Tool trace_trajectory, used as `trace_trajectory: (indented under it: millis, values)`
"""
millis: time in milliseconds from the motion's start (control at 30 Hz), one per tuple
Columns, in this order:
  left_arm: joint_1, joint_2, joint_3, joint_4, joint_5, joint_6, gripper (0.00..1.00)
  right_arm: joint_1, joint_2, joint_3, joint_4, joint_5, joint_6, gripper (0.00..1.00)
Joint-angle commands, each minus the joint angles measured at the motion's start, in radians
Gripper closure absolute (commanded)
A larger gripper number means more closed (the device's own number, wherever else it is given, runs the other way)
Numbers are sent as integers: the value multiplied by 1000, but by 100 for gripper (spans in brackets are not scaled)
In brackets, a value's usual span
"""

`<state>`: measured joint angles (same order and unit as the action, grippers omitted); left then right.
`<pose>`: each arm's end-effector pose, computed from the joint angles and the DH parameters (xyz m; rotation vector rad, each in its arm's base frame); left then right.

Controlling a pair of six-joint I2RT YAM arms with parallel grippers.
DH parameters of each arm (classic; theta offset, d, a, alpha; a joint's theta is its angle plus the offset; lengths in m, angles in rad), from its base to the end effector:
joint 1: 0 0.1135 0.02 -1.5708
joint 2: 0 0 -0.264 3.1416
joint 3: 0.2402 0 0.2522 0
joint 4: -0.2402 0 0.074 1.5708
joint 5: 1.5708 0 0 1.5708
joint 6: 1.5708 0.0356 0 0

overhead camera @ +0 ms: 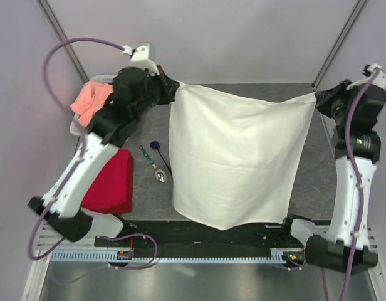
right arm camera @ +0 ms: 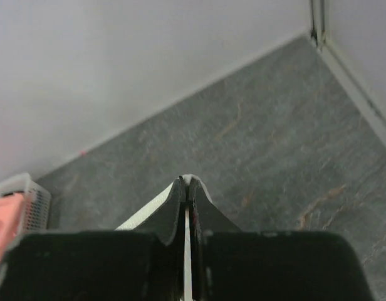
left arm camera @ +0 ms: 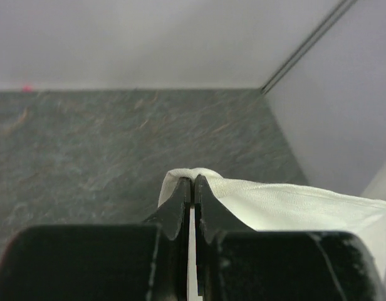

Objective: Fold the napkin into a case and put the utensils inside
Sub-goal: Fold and flatten the napkin at the center of the board.

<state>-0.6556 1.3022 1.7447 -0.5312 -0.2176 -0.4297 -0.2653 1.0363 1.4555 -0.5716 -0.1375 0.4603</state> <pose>0.2060 -0.1487 0.5175 0.0226 1.6974 -0.6401 0.1874 -0.0459 0.4786 0.5171 1.6496 0.2624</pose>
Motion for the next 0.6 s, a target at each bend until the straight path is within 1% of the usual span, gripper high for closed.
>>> trace_trajectory:
  millis: [0, 33, 67, 100, 133, 167, 233, 267, 367, 500, 567]
  values:
    - [151, 161, -71, 58, 161, -75, 98, 5, 142, -134, 260, -74, 60, 100]
    - [162, 236, -80, 106, 182, -81, 98, 6, 175, -151, 292, -82, 64, 100]
    - [174, 273, -79, 131, 214, -87, 98, 9, 261, -153, 324, -88, 66, 100]
    - [195, 316, -74, 152, 256, -95, 98, 12, 309, -140, 326, -96, 63, 100]
    - [201, 395, -53, 186, 276, -98, 98, 14, 352, -129, 335, -99, 60, 100]
    - [217, 445, -31, 194, 312, -104, 98, 21, 435, -112, 360, -108, 55, 100]
    - [226, 524, 25, 212, 348, -106, 98, 38, 517, -69, 375, -111, 46, 100]
    - [232, 587, 35, 241, 369, -107, 98, 44, 587, -55, 390, -113, 38, 100]
    - [238, 664, 56, 287, 380, -104, 98, 75, 701, 8, 385, -114, 18, 100]
    - [257, 730, 79, 290, 385, -119, 98, 92, 774, 39, 384, -125, 18, 100]
    - [266, 747, 90, 290, 417, -118, 98, 92, 788, 46, 381, -111, 9, 100]
